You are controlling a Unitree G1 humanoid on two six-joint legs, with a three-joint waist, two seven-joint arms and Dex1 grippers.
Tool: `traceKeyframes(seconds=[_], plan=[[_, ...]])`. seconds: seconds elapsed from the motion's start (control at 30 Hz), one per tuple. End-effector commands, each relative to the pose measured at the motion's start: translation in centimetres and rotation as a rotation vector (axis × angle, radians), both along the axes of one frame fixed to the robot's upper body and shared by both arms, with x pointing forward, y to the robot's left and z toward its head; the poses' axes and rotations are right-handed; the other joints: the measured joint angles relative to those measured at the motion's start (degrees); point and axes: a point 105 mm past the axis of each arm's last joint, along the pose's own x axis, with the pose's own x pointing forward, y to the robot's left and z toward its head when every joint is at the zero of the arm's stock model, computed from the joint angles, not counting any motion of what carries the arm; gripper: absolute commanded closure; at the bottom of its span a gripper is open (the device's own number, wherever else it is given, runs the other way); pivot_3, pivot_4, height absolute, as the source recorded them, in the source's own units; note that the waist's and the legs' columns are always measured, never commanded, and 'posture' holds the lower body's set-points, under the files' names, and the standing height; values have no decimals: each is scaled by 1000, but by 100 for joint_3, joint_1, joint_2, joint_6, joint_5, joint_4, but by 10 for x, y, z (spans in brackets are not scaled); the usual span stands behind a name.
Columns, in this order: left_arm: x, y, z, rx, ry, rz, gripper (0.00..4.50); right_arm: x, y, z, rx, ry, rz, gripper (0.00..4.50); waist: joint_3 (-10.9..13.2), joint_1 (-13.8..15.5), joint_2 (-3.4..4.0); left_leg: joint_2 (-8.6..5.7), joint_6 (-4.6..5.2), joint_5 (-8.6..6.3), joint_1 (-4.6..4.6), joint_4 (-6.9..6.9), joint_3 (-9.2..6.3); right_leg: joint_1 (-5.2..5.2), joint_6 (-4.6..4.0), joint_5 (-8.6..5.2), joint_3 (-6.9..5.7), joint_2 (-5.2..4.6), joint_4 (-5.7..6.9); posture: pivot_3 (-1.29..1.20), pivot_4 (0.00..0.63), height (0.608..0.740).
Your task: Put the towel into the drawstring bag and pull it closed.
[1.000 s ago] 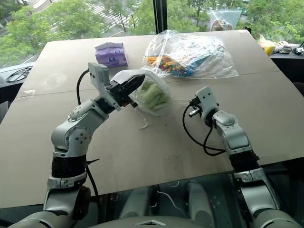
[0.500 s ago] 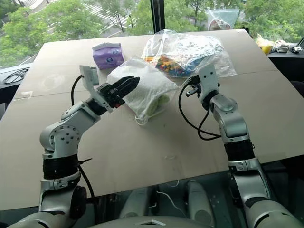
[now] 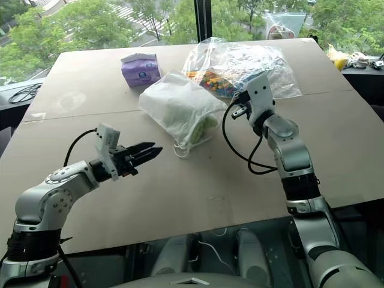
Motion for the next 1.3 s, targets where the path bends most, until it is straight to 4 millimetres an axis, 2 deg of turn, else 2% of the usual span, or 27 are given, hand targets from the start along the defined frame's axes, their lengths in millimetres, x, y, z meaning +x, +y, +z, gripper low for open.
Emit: traceKeyframes(seconds=[0.03,0.2,0.47,0.6,0.7,0.77,0.8,1.03,1.17,1.3], plan=[[13,-7,-9,55,-62,-6,2414,0,3,21,13,-65,13,4500,0,-1,0,0,0,0,0,0,0,0,0,0,0,-3,0,0,150,740],[34,-15,-16,49,-106,16,2414,0,2,26,14,-77,8,4500,0,-7,0,0,21,12,-5,-5,3,-6,-6,3,0,-2,-1,0,150,740],[63,-27,-27,159,-154,-45,2414,0,3,28,16,-85,7,4500,0,-5,0,-2,23,13,-3,-4,5,-2,0,2,-2,4,0,0,150,740],[67,-40,-29,150,-165,-98,2414,-1,5,27,19,-86,9,4500,-1,-5,-1,-1,24,14,0,1,7,2,1,2,-1,2,2,0,150,740],[65,-40,-30,142,-165,-103,3249,-1,5,28,20,-89,7,4500,-1,-8,-1,-1,24,13,-2,0,6,1,1,3,-1,2,2,0,150,740],[62,-35,-31,137,-157,-88,4207,0,4,29,21,-93,3,4500,-1,-12,-1,-1,24,13,-2,0,5,1,5,8,-1,3,2,0,150,740],[59,-31,-32,138,-154,-80,4457,0,4,30,21,-95,1,4500,-1,-13,0,-1,24,13,-2,-1,6,1,8,12,-1,3,2,0,150,740],[54,-16,-33,150,-170,-22,4457,1,6,30,16,-95,11,4500,-2,-42,1,4,24,13,5,-4,7,0,1,2,0,5,6,0,150,740],[58,-9,-16,79,-272,89,4457,3,7,34,0,-123,5,4500,-2,-44,1,6,25,13,8,-3,8,0,1,3,2,5,8,0,150,740],[56,4,9,79,-454,247,4457,8,-5,41,-31,-197,-89,4500,-2,-32,1,7,24,13,3,-4,12,-3,-9,11,5,3,7,0,150,740]])
